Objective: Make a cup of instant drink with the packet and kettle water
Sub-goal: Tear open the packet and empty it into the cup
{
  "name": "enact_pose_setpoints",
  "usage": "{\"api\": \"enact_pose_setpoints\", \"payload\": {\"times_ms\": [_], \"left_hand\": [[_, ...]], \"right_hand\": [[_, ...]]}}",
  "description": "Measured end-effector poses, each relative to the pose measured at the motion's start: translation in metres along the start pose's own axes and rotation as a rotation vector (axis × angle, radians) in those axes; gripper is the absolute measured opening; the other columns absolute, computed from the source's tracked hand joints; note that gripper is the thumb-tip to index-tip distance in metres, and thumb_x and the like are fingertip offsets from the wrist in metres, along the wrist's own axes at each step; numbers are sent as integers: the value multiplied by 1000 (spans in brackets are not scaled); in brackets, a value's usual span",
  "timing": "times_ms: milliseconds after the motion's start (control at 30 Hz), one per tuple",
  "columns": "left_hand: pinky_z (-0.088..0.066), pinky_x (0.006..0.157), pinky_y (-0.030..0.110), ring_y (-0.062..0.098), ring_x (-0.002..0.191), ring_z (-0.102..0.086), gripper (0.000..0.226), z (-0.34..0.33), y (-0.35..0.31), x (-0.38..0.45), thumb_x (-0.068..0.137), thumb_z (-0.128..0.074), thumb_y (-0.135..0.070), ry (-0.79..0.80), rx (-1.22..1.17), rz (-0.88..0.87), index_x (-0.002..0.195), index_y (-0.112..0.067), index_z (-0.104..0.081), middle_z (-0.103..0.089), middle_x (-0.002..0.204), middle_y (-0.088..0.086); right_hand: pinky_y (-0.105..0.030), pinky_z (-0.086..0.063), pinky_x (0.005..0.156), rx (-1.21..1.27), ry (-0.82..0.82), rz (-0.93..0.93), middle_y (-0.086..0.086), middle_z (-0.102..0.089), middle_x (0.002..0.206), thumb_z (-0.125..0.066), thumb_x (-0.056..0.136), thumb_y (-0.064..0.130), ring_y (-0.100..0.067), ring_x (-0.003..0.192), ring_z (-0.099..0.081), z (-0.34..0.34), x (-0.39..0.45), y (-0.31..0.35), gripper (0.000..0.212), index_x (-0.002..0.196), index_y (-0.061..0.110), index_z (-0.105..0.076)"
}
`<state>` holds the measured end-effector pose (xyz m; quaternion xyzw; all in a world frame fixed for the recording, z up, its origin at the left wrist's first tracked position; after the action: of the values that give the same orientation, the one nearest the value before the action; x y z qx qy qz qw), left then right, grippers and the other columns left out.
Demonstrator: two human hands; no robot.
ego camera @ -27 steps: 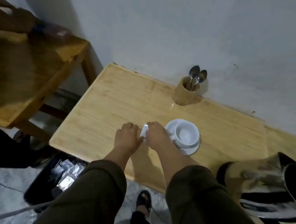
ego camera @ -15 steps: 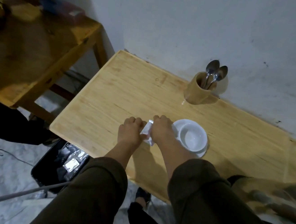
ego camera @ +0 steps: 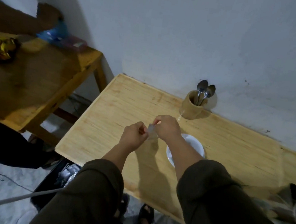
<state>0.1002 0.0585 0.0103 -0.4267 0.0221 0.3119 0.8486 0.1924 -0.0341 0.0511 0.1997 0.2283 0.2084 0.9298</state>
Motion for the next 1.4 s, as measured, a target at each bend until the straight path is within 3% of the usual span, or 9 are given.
{"api": "enact_pose_setpoints", "payload": {"times_ms": [167, 267, 333, 433, 567, 667, 733, 1067, 1400], "left_hand": [[-47, 81, 23, 15, 93, -67, 2, 30, -42, 8, 84, -66, -17, 86, -33, -175, 85, -16, -66, -73, 92, 4], [-43, 90, 24, 9, 106, -58, 22, 40, -70, 9, 86, -63, -20, 215, -26, -262, 105, -11, -70, -68, 105, -2], [-41, 95, 25, 12, 116, -56, 27, 50, -88, 14, 88, -60, -22, 222, -55, -291, 112, -12, -68, -66, 117, -2], [-39, 101, 26, 20, 125, -54, 34, 61, -114, 23, 94, -53, -24, 147, -62, -358, 125, -11, -59, -61, 132, 3], [-47, 89, 30, 21, 98, -64, 27, 56, -142, 26, 96, -50, -24, 204, -63, -447, 112, -10, -67, -71, 109, 8], [-46, 69, 26, 14, 59, -58, 18, 49, -150, 23, 93, -54, -18, 251, -158, -461, 90, -8, -69, -66, 68, 6], [-47, 68, 28, 11, 51, -55, 15, 44, -153, 21, 92, -56, -18, 281, -185, -461, 83, -13, -67, -61, 58, 0], [-48, 84, 33, 14, 87, -56, 19, 32, -181, 10, 92, -58, -19, 315, -244, -468, 98, -10, -73, -65, 87, -2], [-41, 65, 18, 5, 70, -52, 21, 12, -193, -2, 94, -56, -24, 307, -228, -467, 93, -10, -72, -59, 69, -12]], "right_hand": [[-26, -38, 69, 95, -74, -23, -9, -70, 92, -49, 85, 9, -27, 90, -61, 43, -11, 12, 21, 80, 11, -70], [-25, -34, 57, 151, -180, -58, 0, -46, 56, -44, 88, 12, -23, 66, -49, 75, -26, 17, 36, 52, 17, -47], [-21, -31, 49, 212, -256, -70, 1, -46, 54, -47, 85, 12, -20, 63, -47, 94, -35, 20, 30, 56, 14, -53], [-23, -45, 63, 271, -332, -49, -10, -69, 76, -55, 80, 9, -22, 76, -59, 116, -48, 21, 18, 77, 6, -72], [-13, -40, 58, 392, -357, -82, 1, -66, 74, -59, 77, 3, -13, 68, -55, 127, -62, 9, 17, 74, 17, -68], [-26, -44, 61, 522, -369, -113, 0, -57, 68, -60, 72, -4, -14, 59, -49, 128, -69, -4, 31, 67, 25, -51], [-29, -45, 64, 553, -378, -131, -6, -60, 74, -66, 72, 1, -17, 65, -53, 130, -73, -10, 26, 76, 23, -53], [-29, -45, 74, 506, -439, -88, -2, -57, 63, -72, 76, 11, -17, 70, -53, 152, -76, -26, 6, 79, 12, -67], [-14, -43, 63, 538, -491, -45, 0, -60, 69, -70, 77, 6, -12, 67, -54, 161, -81, -42, 11, 87, 2, -70]]}}
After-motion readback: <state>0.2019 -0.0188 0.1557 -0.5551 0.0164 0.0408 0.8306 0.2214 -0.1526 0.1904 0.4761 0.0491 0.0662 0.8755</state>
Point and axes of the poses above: each hand's wrist, its own x-axis towards the middle knuckle, its own z-axis out of the back of the hand, y = z × x, the point moved 8 cm from there along x, towards the middle knuckle
